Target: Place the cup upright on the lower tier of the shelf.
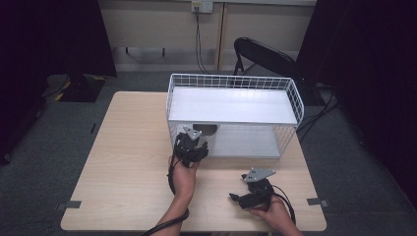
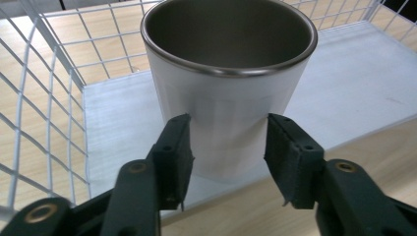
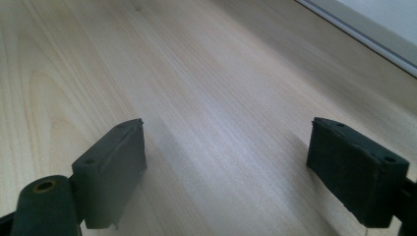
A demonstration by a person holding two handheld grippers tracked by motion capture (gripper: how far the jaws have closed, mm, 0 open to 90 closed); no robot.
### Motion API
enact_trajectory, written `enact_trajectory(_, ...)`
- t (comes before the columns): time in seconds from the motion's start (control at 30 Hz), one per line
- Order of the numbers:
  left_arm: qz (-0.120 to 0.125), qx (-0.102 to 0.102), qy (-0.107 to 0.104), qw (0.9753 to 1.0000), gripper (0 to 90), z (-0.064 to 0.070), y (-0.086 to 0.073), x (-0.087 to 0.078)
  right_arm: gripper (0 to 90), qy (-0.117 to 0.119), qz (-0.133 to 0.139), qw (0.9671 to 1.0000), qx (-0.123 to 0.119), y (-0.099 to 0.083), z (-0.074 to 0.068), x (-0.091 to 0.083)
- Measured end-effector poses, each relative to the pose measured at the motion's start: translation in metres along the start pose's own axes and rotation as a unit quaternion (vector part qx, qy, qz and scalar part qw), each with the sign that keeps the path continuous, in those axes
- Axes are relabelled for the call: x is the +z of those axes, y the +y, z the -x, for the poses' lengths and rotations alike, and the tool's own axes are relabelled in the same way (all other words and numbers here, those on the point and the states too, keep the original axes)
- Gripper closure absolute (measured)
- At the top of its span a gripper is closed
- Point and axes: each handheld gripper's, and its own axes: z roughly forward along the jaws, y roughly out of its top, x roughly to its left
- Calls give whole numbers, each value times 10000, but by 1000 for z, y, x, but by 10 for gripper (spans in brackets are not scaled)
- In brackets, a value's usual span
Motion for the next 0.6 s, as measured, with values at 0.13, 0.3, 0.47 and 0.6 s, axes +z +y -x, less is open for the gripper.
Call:
enact_trajectory(0.13, -3, -54, -47, 10000, 490, -3, -1, -1, 139, 0, -1, 10000, 2, 0, 0, 0)
enact_trajectory(0.3, -1, -83, -284, 9996, 363, -5, -3, -4, 139, 0, -1, 10000, 1, 0, 0, 0)
enact_trajectory(0.47, 59, 38, -469, 9989, 274, -4, -6, -9, 139, -1, -1, 10000, 1, 0, 0, 0)
enact_trajectory(0.6, 12, 68, -715, 9974, 233, -6, -7, -11, 139, -3, 0, 10000, 2, 0, 0, 0)
